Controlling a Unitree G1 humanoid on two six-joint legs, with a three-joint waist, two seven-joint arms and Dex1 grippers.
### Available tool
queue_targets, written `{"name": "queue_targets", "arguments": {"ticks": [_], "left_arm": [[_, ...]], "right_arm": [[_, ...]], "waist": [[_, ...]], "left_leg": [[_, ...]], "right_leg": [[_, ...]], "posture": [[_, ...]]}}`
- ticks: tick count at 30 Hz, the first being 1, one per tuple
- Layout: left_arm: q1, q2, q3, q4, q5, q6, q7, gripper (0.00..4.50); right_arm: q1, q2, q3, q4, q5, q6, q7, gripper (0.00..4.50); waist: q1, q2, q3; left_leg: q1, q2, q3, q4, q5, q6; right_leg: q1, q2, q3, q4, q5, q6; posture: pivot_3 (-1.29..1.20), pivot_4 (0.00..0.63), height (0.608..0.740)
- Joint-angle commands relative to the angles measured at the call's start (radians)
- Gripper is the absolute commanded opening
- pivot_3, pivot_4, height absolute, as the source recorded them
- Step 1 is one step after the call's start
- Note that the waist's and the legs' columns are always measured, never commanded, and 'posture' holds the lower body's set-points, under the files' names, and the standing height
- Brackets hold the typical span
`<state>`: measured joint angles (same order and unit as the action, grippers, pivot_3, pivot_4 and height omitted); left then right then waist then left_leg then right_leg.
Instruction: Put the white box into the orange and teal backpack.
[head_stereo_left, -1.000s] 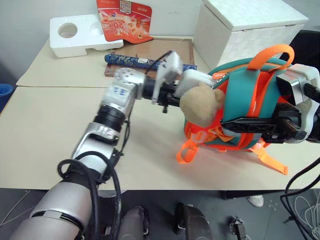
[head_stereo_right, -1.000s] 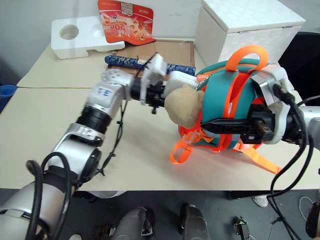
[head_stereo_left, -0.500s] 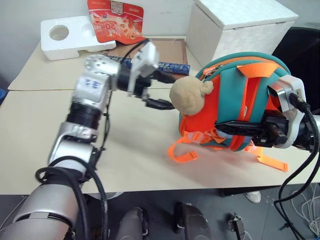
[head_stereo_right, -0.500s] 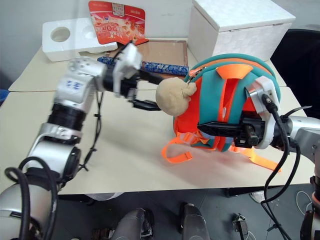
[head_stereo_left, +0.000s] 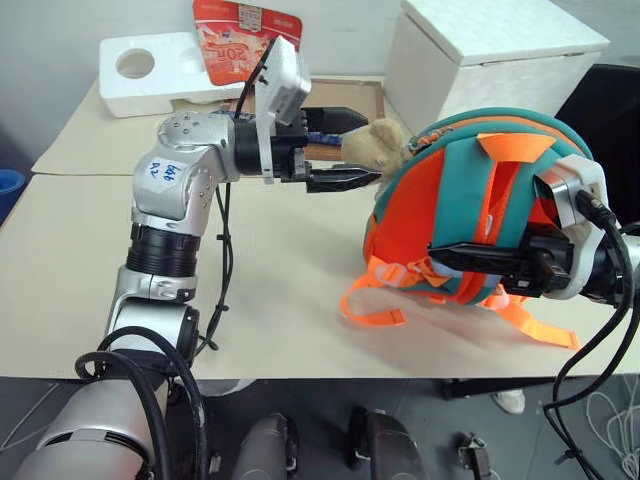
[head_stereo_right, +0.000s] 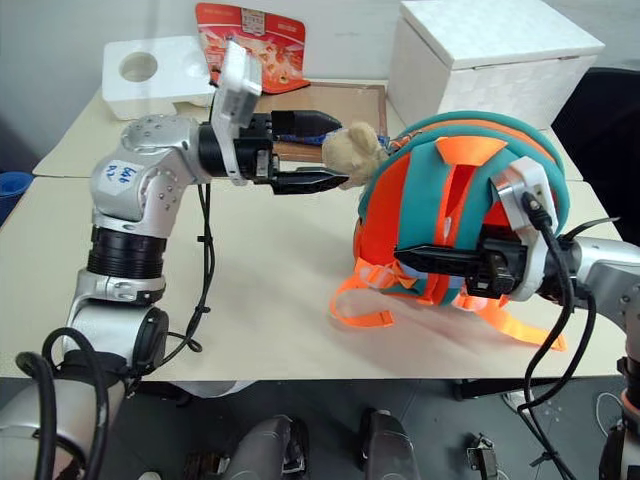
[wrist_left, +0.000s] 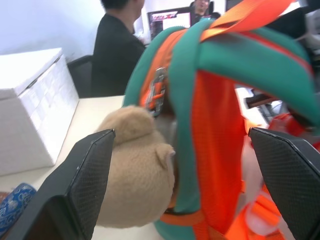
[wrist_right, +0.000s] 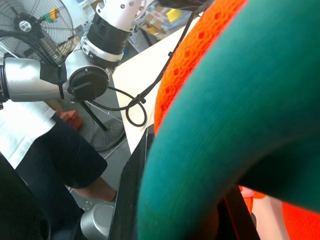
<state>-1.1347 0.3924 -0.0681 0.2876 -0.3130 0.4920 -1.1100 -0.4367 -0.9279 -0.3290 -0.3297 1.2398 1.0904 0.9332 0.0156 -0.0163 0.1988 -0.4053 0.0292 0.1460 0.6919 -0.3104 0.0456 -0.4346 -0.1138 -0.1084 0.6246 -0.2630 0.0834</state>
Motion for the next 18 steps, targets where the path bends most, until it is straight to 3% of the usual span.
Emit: {"name": "queue_targets", "arguments": {"ticks": [1,11,14,18], "left_arm": [[-0.045,-0.004,-0.035,0.087,0.075,-0.118,0.031,4.49],[-0.136,-0.069,-0.054,0.370,0.137,-0.295,0.024,4.49],[-0.142,-0.086,-0.054,0.391,0.134,-0.306,0.001,3.90],[-0.142,-0.085,-0.057,0.392,0.130,-0.302,-0.050,2.66]], "right_arm": [[0.015,0.003,-0.048,-0.041,0.049,-0.013,-0.013,0.00],[0.104,0.007,-0.086,-0.106,0.104,-0.034,-0.071,0.00],[0.116,0.004,-0.087,-0.112,0.109,-0.048,-0.084,0.00],[0.134,0.001,-0.097,-0.115,0.108,-0.067,-0.093,0.00]], "waist": [[0.002,0.000,0.000],[0.010,0.000,0.000],[0.008,0.000,0.000],[0.008,0.000,0.000]], "left_leg": [[0.000,0.000,0.000,0.000,0.000,0.000],[-0.001,-0.001,0.001,0.001,-0.001,0.001],[-0.001,-0.001,0.001,0.002,-0.001,0.002],[-0.001,-0.001,0.001,0.002,-0.001,0.002]], "right_leg": [[0.000,0.000,-0.002,0.000,0.000,0.000],[-0.002,-0.001,-0.004,-0.003,0.000,0.000],[-0.002,-0.001,-0.004,-0.003,0.000,0.000],[-0.002,-0.001,-0.004,-0.003,0.000,0.000]], "posture": [[0.00,0.150,0.740],[0.00,0.150,0.740],[0.00,0.150,0.740],[0.00,0.150,0.740]]}}
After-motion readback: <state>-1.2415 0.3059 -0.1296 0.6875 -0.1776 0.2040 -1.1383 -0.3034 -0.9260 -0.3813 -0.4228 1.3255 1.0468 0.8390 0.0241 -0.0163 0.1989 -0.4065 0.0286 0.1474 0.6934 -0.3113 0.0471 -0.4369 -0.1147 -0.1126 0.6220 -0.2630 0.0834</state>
